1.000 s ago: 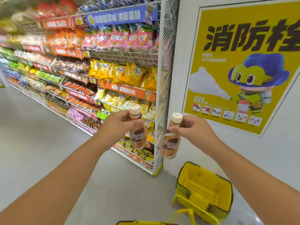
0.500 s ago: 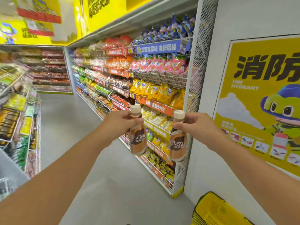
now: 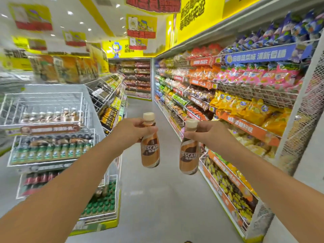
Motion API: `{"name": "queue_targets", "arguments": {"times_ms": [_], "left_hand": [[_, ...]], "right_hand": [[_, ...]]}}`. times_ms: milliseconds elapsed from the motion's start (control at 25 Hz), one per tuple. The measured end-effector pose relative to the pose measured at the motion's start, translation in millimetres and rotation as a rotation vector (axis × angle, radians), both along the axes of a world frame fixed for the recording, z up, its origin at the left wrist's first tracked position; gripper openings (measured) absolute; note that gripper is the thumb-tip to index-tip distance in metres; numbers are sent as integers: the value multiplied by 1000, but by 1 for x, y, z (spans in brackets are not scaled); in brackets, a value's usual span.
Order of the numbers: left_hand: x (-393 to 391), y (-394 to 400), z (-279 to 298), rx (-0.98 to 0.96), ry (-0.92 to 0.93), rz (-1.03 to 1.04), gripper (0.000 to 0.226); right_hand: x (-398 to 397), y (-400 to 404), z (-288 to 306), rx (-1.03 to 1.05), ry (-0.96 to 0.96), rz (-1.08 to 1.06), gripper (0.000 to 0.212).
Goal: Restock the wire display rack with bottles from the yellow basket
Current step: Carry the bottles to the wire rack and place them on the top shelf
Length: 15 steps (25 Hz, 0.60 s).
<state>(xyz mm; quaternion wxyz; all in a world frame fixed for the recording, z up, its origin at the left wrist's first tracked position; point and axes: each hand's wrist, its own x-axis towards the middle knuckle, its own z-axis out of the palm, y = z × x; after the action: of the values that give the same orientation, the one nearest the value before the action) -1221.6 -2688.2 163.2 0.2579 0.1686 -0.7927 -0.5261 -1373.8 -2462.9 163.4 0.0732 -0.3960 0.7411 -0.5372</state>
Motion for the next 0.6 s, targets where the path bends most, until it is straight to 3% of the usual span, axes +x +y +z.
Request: {"name": "queue_targets", "arguments": {"times_ms": [600], "left_hand": [[268, -299, 17, -82, -52, 342, 20]], "right_hand": [[193, -368, 15, -5, -35, 349, 13]]}}
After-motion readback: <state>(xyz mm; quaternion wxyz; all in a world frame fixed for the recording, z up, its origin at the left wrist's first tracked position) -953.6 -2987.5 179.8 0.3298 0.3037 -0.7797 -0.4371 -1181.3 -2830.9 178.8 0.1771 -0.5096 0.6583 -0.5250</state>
